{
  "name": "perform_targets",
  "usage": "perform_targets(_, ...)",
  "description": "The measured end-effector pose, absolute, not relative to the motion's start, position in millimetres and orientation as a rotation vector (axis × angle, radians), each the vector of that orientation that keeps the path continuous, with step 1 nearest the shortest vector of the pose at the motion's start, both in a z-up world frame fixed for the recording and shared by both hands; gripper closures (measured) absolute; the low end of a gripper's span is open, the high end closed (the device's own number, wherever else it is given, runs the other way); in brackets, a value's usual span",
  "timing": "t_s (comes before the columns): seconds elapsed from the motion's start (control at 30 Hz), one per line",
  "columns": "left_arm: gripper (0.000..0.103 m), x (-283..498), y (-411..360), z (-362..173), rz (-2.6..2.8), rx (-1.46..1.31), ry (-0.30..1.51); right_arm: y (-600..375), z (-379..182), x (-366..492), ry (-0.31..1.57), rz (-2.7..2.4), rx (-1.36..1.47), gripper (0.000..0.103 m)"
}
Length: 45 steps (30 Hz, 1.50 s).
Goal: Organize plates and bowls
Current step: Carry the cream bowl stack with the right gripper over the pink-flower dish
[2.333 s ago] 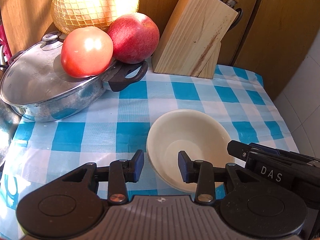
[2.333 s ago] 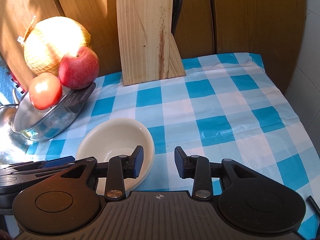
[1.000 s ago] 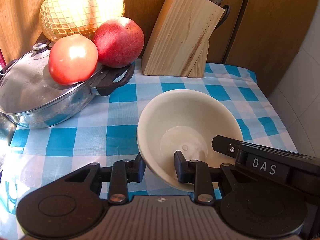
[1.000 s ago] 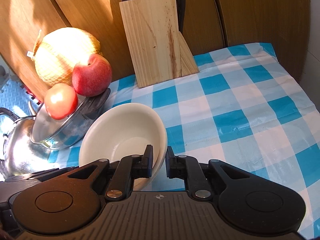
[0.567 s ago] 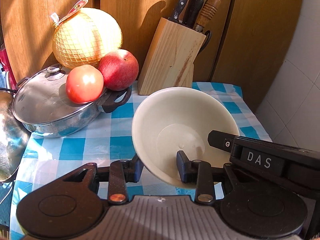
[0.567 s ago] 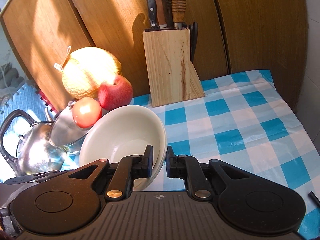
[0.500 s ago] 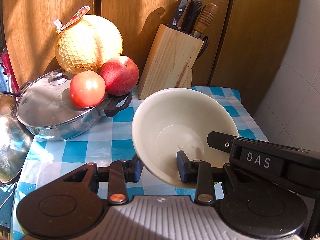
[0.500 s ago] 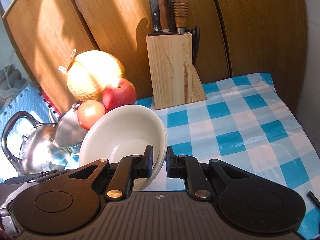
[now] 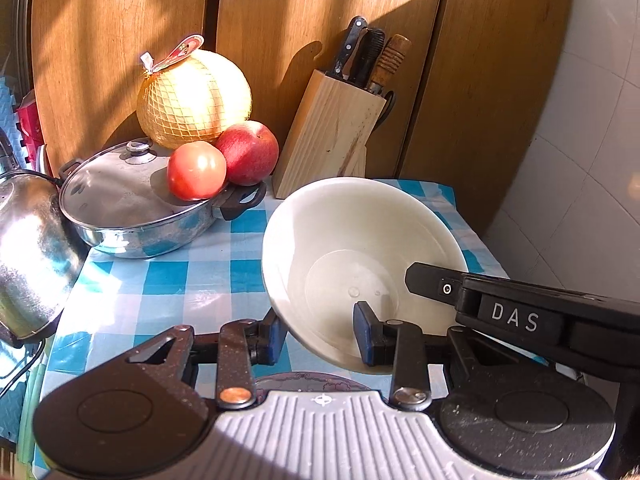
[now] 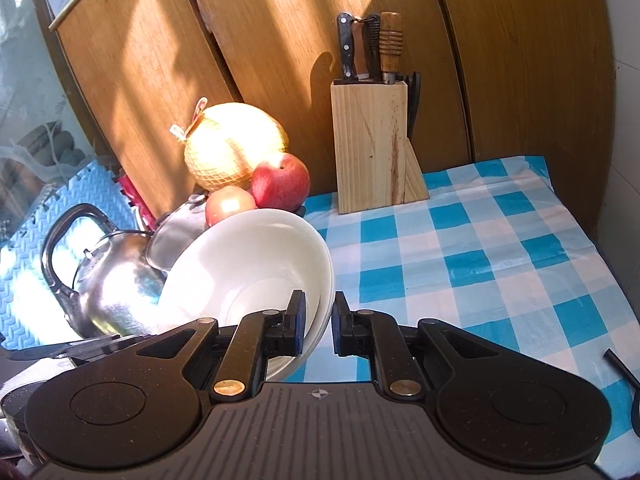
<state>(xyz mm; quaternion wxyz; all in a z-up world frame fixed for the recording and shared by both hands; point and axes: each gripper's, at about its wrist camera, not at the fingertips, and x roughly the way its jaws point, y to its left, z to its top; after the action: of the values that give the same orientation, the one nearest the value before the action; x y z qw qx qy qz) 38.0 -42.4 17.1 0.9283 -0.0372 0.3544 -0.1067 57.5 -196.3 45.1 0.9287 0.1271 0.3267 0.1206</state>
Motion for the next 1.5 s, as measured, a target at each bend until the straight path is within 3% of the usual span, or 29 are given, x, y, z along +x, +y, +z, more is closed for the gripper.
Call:
perform_targets(1.0, 0.073, -50, -12, -17, -0.216, -0.033, 0.819, -164, 15, -35, 0.739, 0.304, 0.243, 0.083)
perform_targets(1.5, 0.073, -47, -13, -49, -0.235, -0.048, 0.926, -163, -11, -36, 0.833, 0.278, 0.230, 0.082)
